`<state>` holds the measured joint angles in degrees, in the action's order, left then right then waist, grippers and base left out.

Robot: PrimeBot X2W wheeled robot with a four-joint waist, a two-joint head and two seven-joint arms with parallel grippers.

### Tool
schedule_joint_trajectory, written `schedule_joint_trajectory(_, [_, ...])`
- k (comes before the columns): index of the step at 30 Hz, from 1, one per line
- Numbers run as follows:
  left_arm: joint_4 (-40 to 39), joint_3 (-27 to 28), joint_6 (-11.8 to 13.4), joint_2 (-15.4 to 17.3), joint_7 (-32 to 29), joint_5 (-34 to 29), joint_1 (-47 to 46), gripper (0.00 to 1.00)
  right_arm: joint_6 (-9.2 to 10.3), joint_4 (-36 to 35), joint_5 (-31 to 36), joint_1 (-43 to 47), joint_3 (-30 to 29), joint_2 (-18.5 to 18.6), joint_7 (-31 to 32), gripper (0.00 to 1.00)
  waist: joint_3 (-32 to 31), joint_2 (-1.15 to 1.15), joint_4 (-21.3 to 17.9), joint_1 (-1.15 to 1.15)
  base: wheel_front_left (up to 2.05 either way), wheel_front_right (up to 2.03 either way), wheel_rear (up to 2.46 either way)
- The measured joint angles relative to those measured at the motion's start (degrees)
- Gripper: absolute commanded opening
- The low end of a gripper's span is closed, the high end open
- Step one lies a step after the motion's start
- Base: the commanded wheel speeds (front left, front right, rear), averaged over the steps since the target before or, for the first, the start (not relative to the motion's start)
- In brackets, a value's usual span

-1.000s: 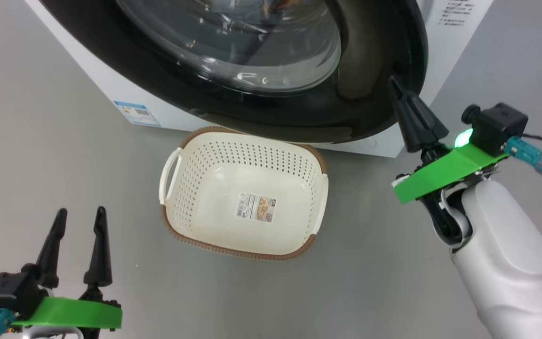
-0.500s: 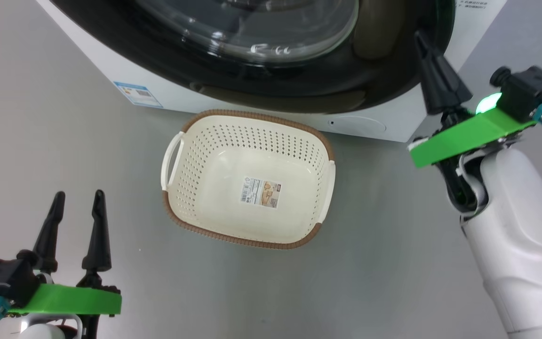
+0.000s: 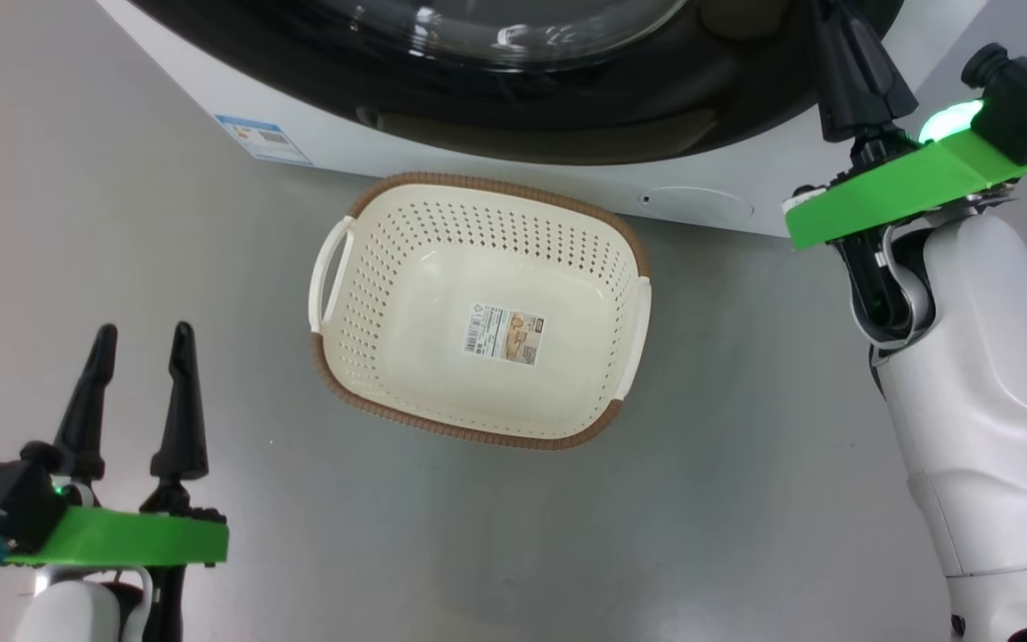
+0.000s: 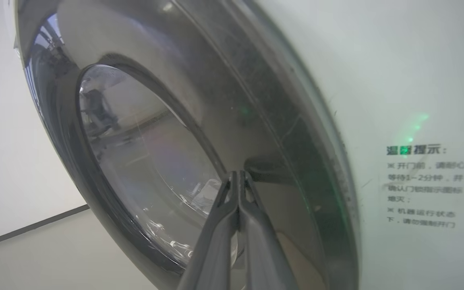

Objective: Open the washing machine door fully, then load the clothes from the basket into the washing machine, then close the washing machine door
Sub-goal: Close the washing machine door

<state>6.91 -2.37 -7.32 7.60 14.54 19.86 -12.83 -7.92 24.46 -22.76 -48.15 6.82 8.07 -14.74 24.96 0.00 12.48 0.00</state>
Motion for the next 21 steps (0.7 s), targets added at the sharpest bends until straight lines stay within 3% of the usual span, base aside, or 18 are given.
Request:
schedule_joint_trajectory(13, [0.36,0.25,0.0,0.0,0.0,0.0,-0.69,1.0,0.27,-0.49,1.02,0.46,1.55,0.09,0.0,0.0,-0.89,0.0,-0.53,0.0,0.0,0.0,0.0])
schedule_joint_trajectory(14, [0.48,0.27,0.0,0.0,0.0,-0.01,-0.66,1.0,0.29,-0.81,0.99,1.02,1.76,0.24,0.0,0.06,-1.19,0.0,-0.64,0.0,0.0,0.0,0.0])
schedule_joint_trajectory(15, [0.66,0.31,0.0,0.0,0.0,-0.01,-0.65,1.0,0.29,-0.99,0.93,1.7,1.91,0.4,0.0,0.21,-1.54,0.0,-0.75,0.0,0.0,0.0,0.0])
schedule_joint_trajectory(16, [0.78,0.33,0.0,0.01,0.0,-0.01,-0.63,1.0,0.29,-1.08,0.91,2.53,2.08,0.66,0.0,0.21,-1.89,0.0,-0.86,0.0,0.0,0.0,0.0])
schedule_joint_trajectory(18, [1.1,0.44,0.0,0.08,0.0,-0.01,-0.54,1.0,0.29,-1.16,0.78,4.56,3.16,1.2,0.0,0.48,-2.68,0.0,-1.1,0.0,0.0,0.0,0.0])
schedule_joint_trajectory(19, [1.16,0.54,0.0,0.18,0.0,-0.01,-0.38,1.0,0.29,-1.26,0.57,5.6,3.53,1.32,0.0,0.88,-3.11,0.0,-1.25,0.0,0.0,0.0,0.0])
schedule_joint_trajectory(20, [1.31,0.65,0.0,0.34,0.0,-0.01,-0.24,1.0,0.29,-1.33,0.41,6.58,3.89,1.36,0.01,1.0,-3.54,0.0,-1.41,0.0,0.0,0.0,0.0])
schedule_joint_trajectory(21, [1.54,0.73,0.0,0.64,0.0,-0.01,-0.07,1.0,0.29,-1.43,0.38,7.57,4.12,1.36,0.01,1.0,-4.01,0.0,-1.59,0.0,0.0,0.0,0.0])
